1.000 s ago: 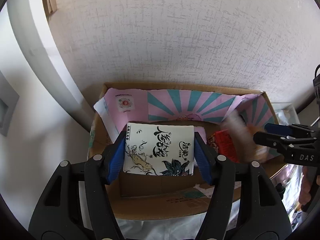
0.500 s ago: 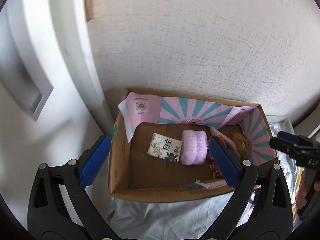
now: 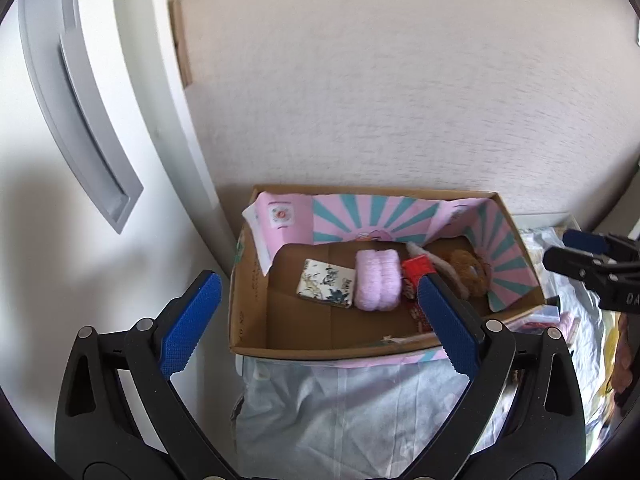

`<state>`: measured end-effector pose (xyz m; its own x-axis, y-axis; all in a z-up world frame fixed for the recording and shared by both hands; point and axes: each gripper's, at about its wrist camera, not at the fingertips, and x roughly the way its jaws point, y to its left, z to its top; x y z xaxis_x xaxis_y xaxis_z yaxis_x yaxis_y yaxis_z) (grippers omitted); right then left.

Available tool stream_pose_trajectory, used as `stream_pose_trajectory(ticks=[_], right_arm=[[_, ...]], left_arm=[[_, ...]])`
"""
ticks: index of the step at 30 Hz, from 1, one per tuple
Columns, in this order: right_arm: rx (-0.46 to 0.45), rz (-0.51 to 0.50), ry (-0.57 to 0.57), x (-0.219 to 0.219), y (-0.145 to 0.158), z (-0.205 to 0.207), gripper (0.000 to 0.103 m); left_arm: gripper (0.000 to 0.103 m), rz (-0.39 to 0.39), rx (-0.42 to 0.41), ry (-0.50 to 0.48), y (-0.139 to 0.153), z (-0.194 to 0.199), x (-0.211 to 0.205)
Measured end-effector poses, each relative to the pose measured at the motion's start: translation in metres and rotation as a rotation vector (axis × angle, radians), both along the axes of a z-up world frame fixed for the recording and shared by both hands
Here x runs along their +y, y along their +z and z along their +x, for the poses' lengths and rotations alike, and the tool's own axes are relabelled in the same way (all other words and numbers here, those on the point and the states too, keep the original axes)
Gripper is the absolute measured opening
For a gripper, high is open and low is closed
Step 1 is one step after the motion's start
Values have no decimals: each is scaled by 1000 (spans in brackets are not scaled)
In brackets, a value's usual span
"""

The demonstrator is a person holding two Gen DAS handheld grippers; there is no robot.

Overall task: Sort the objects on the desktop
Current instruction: 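Move both grippers back over the remaining items on the bed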

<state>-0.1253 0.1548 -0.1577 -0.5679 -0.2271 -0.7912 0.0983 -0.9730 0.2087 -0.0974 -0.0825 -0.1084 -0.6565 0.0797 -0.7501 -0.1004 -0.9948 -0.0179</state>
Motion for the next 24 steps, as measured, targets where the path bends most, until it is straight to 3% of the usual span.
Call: stream_pose_trajectory(ticks=[15,24], right_arm=[[93,105,-48,22,39,40,77],[133,154,-144,80,57,78,78]], left_arm=[[99,-34,76,-53,38,37,47],[100,-38,125,-66,56,57,66]])
